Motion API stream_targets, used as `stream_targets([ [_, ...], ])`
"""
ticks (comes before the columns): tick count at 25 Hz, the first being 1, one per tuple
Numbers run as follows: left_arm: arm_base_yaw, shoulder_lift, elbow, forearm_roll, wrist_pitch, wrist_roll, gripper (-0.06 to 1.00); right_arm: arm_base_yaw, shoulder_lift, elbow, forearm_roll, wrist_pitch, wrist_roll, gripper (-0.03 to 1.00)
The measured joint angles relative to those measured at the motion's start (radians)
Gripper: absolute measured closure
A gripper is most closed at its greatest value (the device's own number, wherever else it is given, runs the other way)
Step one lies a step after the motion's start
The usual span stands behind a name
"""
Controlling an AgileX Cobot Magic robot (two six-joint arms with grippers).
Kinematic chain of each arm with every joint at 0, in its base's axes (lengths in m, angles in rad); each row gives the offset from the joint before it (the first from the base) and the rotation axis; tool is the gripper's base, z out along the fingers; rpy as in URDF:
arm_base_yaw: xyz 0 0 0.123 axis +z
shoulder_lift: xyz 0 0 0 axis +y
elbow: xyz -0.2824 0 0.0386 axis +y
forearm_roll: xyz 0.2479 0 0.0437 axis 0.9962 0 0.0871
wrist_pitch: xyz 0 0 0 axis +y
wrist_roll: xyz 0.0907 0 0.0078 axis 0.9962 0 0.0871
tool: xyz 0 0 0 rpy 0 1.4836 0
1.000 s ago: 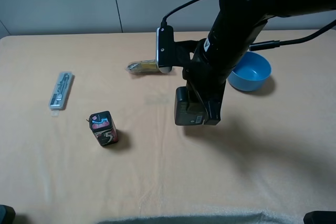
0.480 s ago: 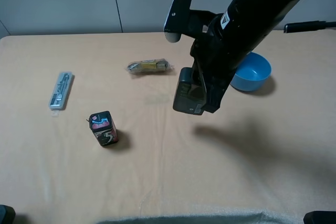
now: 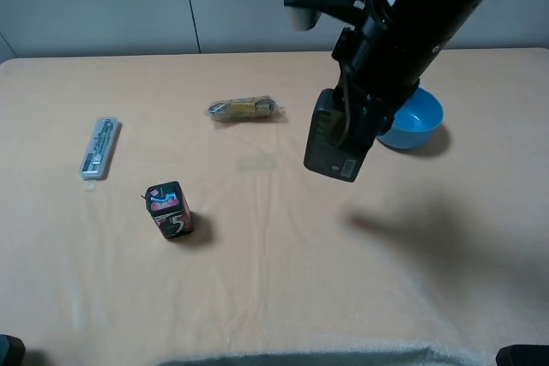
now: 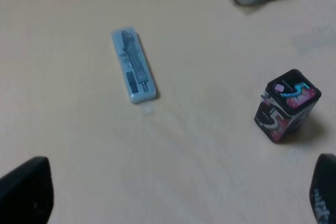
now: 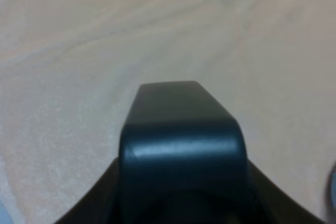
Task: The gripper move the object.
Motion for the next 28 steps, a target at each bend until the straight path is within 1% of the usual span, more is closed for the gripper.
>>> stream_targets([
  [5, 0.0, 0.0, 0.0, 0.0, 0.0, 0.0, -0.05, -0.121, 0.0, -0.072, 0.064, 0.073, 0.038, 0.67],
  [8, 0.0, 0.0, 0.0, 0.0, 0.0, 0.0, -0.05, -0.192, 0.0, -0.1, 0.092, 0.08, 0.064, 0.67],
  [15, 0.0, 0.0, 0.0, 0.0, 0.0, 0.0, -0.05, -0.349, 0.001, -0.11, 0.088, 0.084, 0.175, 0.67],
  [18, 0.0, 0.0, 0.0, 0.0, 0.0, 0.0, -0.05, -0.405, 0.001, -0.11, 0.055, 0.063, 0.239, 0.67],
  [23, 0.0, 0.0, 0.0, 0.0, 0.0, 0.0, -0.05, -0.484, 0.001, -0.11, -0.058, 0.022, 0.37, 0.67],
  [28, 0.0, 0.0, 0.0, 0.0, 0.0, 0.0, -0.05, -0.541, 0.012, -0.11, -0.132, -0.001, 0.441, 0.67],
])
